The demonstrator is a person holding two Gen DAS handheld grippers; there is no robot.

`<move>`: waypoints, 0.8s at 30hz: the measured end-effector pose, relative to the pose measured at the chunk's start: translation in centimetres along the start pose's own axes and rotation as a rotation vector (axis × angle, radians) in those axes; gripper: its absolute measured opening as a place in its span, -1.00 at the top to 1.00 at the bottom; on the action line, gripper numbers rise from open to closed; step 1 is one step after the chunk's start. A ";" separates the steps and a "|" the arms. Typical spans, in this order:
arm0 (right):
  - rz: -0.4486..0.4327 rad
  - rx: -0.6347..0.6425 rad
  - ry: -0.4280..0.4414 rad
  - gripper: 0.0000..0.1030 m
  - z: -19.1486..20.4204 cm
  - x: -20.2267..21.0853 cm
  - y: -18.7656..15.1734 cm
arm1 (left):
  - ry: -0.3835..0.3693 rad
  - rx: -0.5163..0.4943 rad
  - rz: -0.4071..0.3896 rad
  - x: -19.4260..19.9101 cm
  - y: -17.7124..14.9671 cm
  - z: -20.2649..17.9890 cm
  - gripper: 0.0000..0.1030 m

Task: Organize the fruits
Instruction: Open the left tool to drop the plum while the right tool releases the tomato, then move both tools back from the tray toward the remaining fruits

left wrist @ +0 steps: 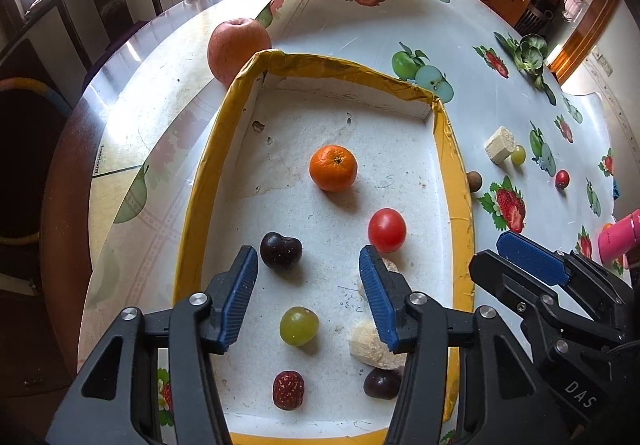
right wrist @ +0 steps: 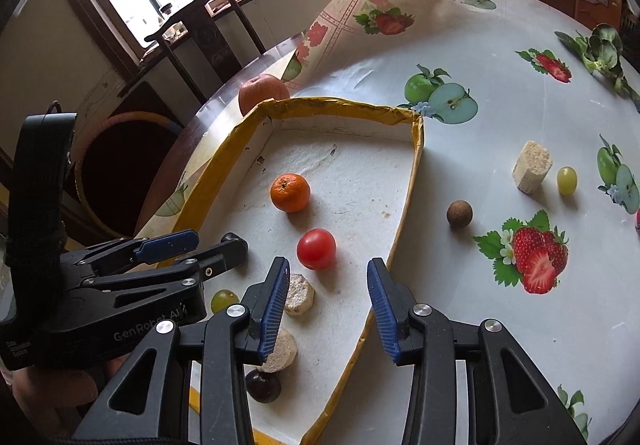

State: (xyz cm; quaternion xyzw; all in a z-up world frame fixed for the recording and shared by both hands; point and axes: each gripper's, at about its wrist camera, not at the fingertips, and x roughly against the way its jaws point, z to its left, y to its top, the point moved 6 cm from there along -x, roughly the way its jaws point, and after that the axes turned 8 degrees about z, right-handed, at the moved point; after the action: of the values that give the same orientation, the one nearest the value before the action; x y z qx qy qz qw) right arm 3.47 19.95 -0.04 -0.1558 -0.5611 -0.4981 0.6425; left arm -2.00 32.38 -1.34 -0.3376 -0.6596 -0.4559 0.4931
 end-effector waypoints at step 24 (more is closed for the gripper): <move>-0.066 -0.210 -0.075 0.15 -9.7 7.7 -6.7 | -0.104 -0.129 -0.010 2.2 -1.8 -9.0 0.00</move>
State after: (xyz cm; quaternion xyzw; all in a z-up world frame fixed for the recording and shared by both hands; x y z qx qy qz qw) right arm 2.51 5.94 1.17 -0.2221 -0.5341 -0.5691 0.5844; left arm -1.16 23.34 1.16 -0.3885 -0.6555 -0.4817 0.4329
